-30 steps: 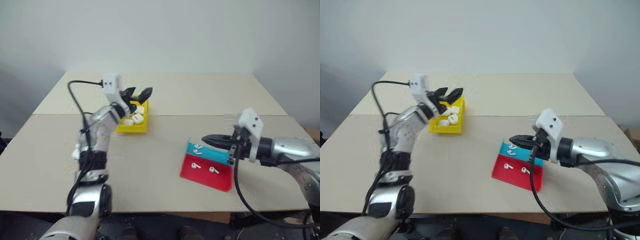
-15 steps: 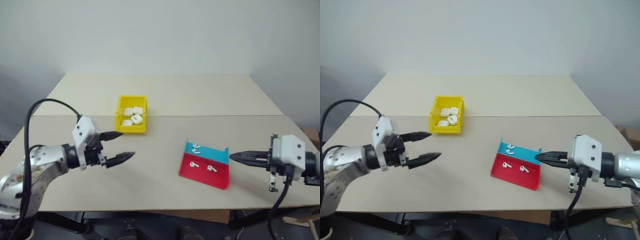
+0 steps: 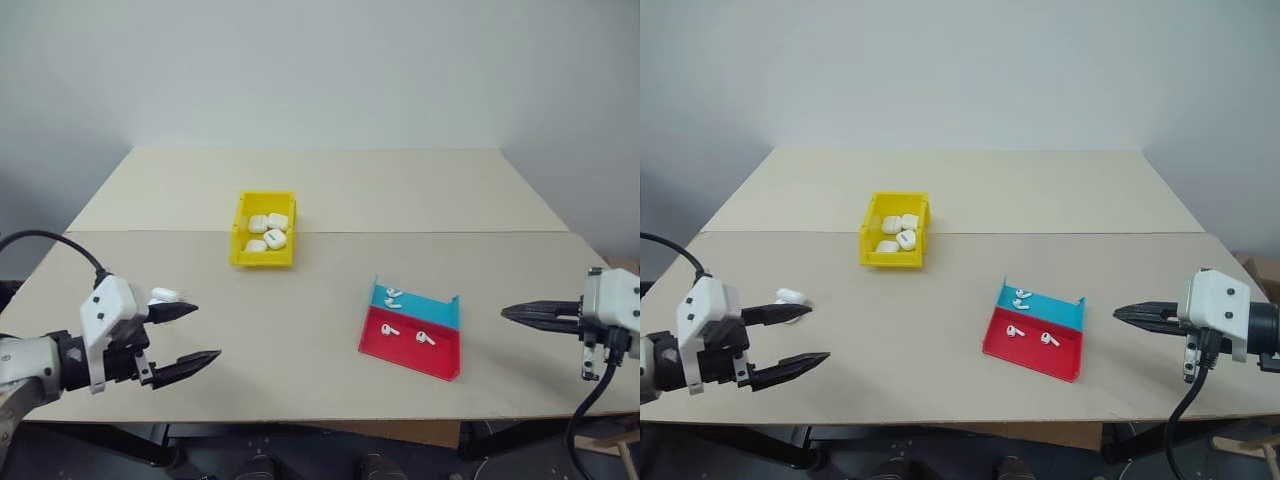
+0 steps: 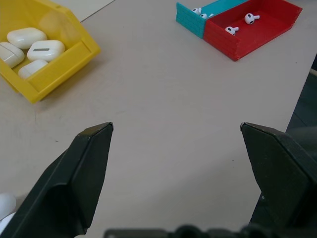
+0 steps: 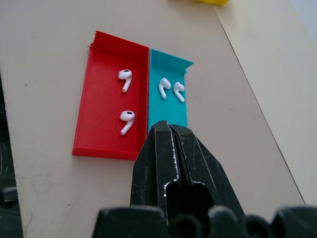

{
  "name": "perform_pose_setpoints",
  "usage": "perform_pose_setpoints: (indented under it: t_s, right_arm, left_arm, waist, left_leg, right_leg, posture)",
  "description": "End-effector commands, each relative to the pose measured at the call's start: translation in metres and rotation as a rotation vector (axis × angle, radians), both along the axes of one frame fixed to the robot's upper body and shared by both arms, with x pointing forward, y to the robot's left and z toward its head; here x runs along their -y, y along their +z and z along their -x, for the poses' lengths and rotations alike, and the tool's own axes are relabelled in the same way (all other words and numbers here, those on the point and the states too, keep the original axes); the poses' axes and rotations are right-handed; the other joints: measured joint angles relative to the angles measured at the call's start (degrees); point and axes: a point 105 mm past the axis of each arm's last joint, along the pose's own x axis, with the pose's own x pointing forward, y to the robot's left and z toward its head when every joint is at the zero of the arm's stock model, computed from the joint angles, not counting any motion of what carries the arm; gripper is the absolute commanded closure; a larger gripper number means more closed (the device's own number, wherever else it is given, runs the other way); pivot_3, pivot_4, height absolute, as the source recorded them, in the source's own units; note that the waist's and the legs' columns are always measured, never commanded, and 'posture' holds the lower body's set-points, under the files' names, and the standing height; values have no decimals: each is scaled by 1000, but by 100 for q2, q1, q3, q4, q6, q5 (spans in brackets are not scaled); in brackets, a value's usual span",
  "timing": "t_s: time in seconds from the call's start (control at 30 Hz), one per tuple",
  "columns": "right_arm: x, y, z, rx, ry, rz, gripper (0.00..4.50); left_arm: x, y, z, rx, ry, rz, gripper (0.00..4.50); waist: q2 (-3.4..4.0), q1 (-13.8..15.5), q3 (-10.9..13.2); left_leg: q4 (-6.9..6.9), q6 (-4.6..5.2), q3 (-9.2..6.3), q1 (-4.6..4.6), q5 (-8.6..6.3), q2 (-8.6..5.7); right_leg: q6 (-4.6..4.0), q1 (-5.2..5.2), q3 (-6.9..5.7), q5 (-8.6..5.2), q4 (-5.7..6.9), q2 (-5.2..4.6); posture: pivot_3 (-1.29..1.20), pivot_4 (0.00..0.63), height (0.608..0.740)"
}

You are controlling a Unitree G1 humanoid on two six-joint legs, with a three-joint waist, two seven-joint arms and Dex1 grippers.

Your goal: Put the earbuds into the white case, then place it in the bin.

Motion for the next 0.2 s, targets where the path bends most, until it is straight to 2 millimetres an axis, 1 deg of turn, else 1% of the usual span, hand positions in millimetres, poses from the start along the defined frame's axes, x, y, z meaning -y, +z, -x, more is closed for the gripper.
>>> perform_pose_setpoints:
  t_s: [0.03, 0.2]
  right_arm:
    - [-4, 9, 1, 40, 25, 25, 4500]
    - [-6, 11, 2, 41, 36, 24, 4500]
  left_arm:
    - [4, 7, 4, 35, -17, -20, 29]
    - [7, 6, 2, 14, -16, -16, 29]
  waist:
    - [0, 1, 0]
    - [0, 1, 0]
  left_leg:
    - [0, 0, 0, 0, 0, 0]
    - [0, 0, 0, 2, 1, 0]
  right_leg:
    - [0, 0, 0, 0, 0, 1]
    - [0, 1, 0, 1, 1, 0]
  posture:
    - [0, 150, 740]
    - [0, 150, 740]
